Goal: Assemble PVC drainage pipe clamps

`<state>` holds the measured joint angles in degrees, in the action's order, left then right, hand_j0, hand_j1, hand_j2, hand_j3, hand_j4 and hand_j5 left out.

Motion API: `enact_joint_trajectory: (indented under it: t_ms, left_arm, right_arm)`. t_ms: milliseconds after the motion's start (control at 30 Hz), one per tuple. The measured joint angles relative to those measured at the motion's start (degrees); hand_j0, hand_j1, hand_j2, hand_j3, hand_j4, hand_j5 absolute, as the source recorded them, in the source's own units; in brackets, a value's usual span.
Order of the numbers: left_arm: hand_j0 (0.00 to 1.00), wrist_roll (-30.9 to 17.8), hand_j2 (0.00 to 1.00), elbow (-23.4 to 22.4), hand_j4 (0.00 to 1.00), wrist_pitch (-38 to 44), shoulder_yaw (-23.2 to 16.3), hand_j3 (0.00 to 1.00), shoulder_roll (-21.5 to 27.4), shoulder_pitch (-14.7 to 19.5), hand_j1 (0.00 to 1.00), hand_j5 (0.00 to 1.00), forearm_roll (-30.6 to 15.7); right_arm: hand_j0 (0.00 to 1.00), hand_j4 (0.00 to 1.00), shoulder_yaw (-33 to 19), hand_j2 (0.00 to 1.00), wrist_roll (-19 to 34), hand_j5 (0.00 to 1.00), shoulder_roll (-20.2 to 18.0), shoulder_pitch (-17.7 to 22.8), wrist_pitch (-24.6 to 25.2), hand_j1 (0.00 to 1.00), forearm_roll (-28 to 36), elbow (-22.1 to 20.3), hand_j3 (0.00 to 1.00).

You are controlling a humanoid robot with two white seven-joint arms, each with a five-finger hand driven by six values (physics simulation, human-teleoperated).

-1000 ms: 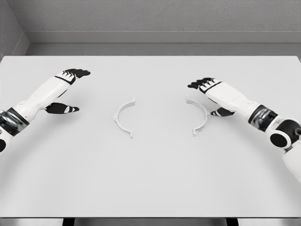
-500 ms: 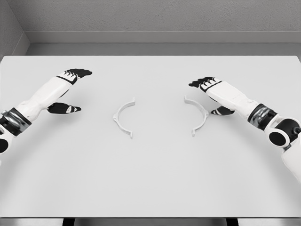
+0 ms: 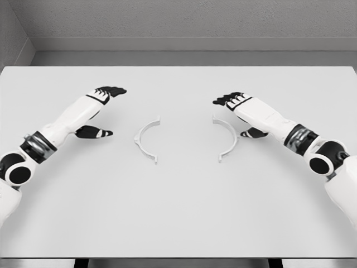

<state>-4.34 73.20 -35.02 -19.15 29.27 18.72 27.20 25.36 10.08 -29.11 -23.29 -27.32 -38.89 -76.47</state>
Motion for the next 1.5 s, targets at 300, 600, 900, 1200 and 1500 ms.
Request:
enact_joint_trajectory:
  t_ms: [300, 600, 900, 1200, 1500]
  left_arm:
    - [1.00, 0.0, 1.00, -1.0, 1.00, 0.0, -2.1, 1.00, -1.9, 0.5, 1.00, 1.00, 0.6]
    - [1.00, 0.0, 1.00, -3.6, 1.00, 0.0, -2.5, 1.00, -3.4, 1.8, 1.00, 1.00, 0.6]
    - [1.00, 0.0, 1.00, -5.7, 1.00, 0.0, -2.7, 1.00, -5.3, 2.7, 1.00, 1.00, 1.3]
    - [1.00, 0.0, 1.00, -6.8, 1.00, 0.0, -3.0, 1.00, -6.1, 3.0, 1.00, 1.00, 2.1]
    - [1.00, 0.0, 1.00, -6.9, 1.00, 0.0, -3.0, 1.00, -7.1, 3.3, 1.00, 1.00, 2.3]
  right_arm:
    - [1.00, 1.00, 2.2, 1.00, 2.7, 1.00, 0.1, 0.3, 2.0, 1.00, 0.2, -4.5, 1.00]
    - [1.00, 1.00, 3.7, 1.00, 3.6, 1.00, 1.2, 0.1, 4.5, 1.00, 0.3, -7.4, 1.00]
    - [1.00, 1.00, 4.1, 1.00, 3.6, 1.00, 2.6, -0.9, 5.1, 1.00, 0.3, -7.5, 1.00]
    - [1.00, 1.00, 3.0, 1.00, 3.5, 1.00, 1.6, 0.0, 5.1, 1.00, 0.4, -7.4, 1.00]
    - [1.00, 1.00, 1.5, 1.00, 3.5, 1.00, -1.1, 4.8, 5.1, 1.00, 0.7, -12.1, 1.00]
